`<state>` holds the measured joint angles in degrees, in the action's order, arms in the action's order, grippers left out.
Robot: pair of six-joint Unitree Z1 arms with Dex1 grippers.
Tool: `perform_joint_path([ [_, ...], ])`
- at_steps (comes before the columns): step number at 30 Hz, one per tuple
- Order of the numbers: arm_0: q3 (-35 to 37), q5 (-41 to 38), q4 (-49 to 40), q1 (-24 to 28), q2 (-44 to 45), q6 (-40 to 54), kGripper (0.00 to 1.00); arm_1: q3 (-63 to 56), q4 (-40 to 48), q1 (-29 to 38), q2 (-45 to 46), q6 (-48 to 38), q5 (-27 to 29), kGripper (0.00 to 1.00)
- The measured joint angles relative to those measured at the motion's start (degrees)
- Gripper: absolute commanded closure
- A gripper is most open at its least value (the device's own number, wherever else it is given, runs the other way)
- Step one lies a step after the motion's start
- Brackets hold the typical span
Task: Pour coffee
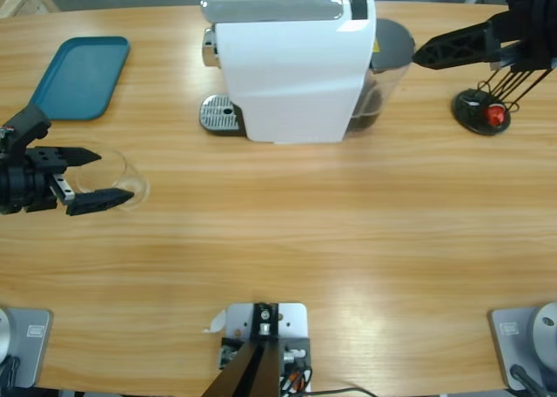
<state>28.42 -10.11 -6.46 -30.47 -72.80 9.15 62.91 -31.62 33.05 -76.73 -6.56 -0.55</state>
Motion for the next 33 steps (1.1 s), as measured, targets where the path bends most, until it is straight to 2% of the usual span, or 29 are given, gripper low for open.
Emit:
perform_joint_path([
  [7,0.36,0.34,0.04,0.00,-0.35,0.00,0.013,0.00,0.30,-0.47,-0.16,0.09,-0.22,0.000],
  [13,0.41,0.33,-0.44,0.00,5.86,0.00,0.013,0.00,0.30,-0.51,-0.16,0.09,-0.42,0.000],
  [17,1.57,1.62,-4.51,0.00,8.42,0.00,0.013,0.00,0.30,-0.52,-0.15,0.09,-0.63,0.000],
  [22,2.02,4.45,-6.57,0.01,7.09,0.00,0.013,-0.30,0.30,-0.52,-0.15,0.09,-0.75,0.000],
  [33,2.45,4.64,-6.54,0.01,2.10,0.00,0.013,-0.58,0.60,-0.52,-0.15,0.10,-0.75,0.000],
])
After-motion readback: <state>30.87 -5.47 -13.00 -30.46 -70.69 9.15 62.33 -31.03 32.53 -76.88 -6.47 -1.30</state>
